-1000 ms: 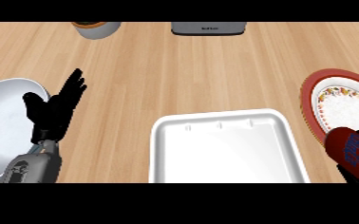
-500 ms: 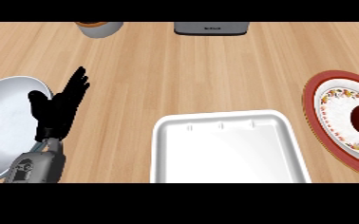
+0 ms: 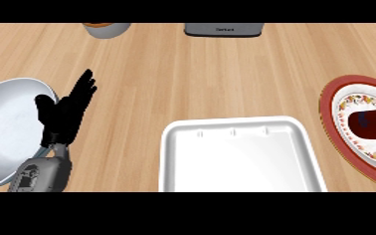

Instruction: Pick the can from the tray and place it in the plate

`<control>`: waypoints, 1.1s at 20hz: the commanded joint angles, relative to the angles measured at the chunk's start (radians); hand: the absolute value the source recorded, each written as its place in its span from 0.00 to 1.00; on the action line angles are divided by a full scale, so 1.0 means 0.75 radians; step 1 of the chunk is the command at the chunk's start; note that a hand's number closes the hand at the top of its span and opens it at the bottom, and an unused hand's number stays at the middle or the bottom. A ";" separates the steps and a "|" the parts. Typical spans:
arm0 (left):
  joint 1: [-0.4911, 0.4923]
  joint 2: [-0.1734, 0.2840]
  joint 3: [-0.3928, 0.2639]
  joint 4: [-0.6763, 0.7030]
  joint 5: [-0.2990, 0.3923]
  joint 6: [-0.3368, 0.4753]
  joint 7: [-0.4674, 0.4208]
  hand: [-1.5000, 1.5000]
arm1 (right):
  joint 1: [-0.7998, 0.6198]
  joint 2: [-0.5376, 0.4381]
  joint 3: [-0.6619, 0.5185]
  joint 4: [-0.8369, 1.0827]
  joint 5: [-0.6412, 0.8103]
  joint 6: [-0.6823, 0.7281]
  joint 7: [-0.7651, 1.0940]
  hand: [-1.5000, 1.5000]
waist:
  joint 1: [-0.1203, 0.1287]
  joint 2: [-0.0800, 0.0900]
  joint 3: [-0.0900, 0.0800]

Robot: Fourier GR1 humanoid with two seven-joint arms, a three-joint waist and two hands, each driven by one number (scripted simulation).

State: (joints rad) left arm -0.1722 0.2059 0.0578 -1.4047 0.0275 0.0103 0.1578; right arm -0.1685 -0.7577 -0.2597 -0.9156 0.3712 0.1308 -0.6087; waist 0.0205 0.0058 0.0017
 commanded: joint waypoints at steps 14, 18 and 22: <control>0.009 0.023 0.049 0.003 0.009 -0.011 0.012 0.50 | -0.183 -0.051 -0.211 0.193 -0.452 0.556 -0.337 0.00 | -0.045 -0.014 -0.004; 0.056 0.021 0.040 -0.006 -0.001 -0.019 -0.017 0.50 | -0.187 -0.097 -0.192 0.248 -0.570 0.775 -0.079 0.00 | -0.034 -0.013 -0.004; -0.021 0.071 0.091 0.006 0.038 -0.048 0.024 0.50 | -0.171 -0.165 -0.217 0.278 -0.697 0.960 -0.001 0.00 | -0.038 -0.010 -0.003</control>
State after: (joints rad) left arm -0.1631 0.2284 0.0979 -1.4091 0.0360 -0.0035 0.1657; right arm -0.2991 -0.8373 -0.4027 -0.7423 -0.0677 0.6094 -0.6020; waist -0.0083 -0.0032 -0.0003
